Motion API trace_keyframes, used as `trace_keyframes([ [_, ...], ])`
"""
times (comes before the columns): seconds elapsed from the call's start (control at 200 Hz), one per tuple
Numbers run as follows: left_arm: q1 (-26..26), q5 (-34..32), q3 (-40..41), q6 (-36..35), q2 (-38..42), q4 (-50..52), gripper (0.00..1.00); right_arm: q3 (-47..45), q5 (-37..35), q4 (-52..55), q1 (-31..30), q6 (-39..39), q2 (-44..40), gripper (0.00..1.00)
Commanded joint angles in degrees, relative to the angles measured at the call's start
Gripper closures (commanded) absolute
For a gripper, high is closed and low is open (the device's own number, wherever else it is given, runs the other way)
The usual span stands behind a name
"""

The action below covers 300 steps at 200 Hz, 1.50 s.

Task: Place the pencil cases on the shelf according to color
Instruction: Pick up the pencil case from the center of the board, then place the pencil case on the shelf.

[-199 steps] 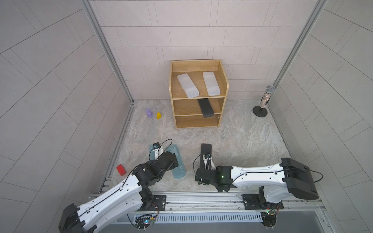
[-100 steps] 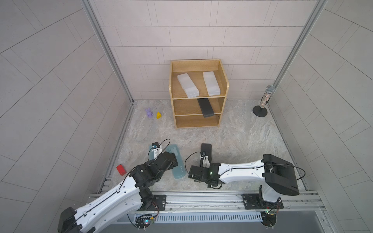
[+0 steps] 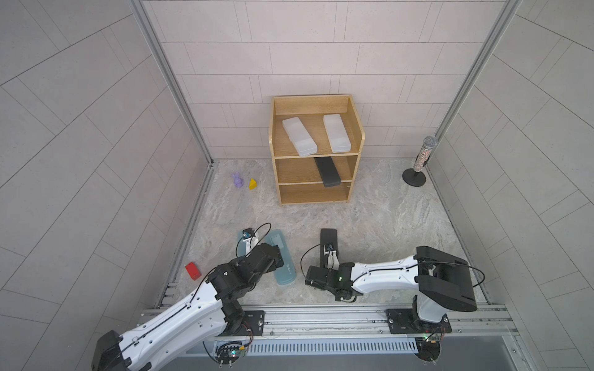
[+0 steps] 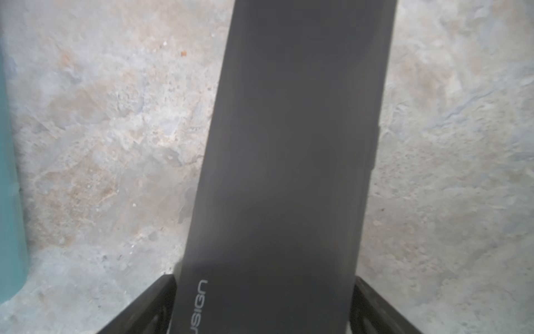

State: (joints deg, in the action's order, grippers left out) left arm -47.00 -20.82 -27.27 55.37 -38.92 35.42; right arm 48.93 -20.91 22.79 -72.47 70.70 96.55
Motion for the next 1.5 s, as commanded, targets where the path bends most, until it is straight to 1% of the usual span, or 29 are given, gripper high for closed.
trace_keyframes([
  [0.0,0.32,-0.84,0.90,-0.89,0.76,0.18,0.00,-4.49,2.67,0.66,-0.39,2.82,0.43,0.12],
  [0.105,0.33,-0.81,0.99,-0.88,0.60,-0.41,0.00,-5.80,1.04,2.14,-0.91,3.12,-1.61,0.22],
  [0.29,0.33,-0.87,0.73,-0.97,-0.28,-0.88,0.00,-7.94,-1.01,3.57,-1.45,2.25,-5.12,0.47],
  [0.4,0.32,-1.28,0.64,-1.04,0.02,-0.66,0.00,-7.97,-2.59,5.44,-1.89,0.11,-8.03,0.55],
  [0.46,0.33,-1.60,0.64,-1.05,0.40,-0.44,0.00,-7.54,-4.13,7.25,-2.43,-0.79,-10.16,0.56],
  [0.62,0.67,-1.63,1.04,-1.21,1.06,-1.34,0.00,-6.32,-6.61,8.95,-3.82,-5.51,-18.17,0.57],
  [0.69,1.69,0.65,2.07,-1.66,0.35,-3.89,0.00,-6.06,-6.78,7.36,-3.86,-7.76,-22.25,0.57],
  [0.775,4.01,4.19,3.06,-1.76,-1.54,-6.64,0.00,-6.14,-7.09,2.92,-3.84,-13.09,-26.72,0.57],
  [0.881,6.19,6.45,4.01,-2.00,-2.44,-8.88,0.00,-4.17,-6.84,0.33,-2.34,-18.43,-29.33,0.57],
  [1.046,9.54,8.23,3.89,-3.89,-2.11,-9.65,0.00,2.35,-0.36,-2.43,4.36,-26.78,-26.91,0.57],
  [1.221,12.94,10.99,3.45,-5.43,-3.16,-11.17,0.00,11.52,4.88,-4.99,11.97,-33.28,-19.42,0.57],
  [1.361,14.85,12.92,3.45,-6.29,-4.06,-12.52,0.00,19.83,6.29,-4.95,16.56,-37.02,-11.46,0.57],
  [1.496,15.65,14.03,3.79,-6.55,-4.41,-13.50,0.00,26.72,6.35,-4.50,20.43,-38.68,-5.22,0.57],
])
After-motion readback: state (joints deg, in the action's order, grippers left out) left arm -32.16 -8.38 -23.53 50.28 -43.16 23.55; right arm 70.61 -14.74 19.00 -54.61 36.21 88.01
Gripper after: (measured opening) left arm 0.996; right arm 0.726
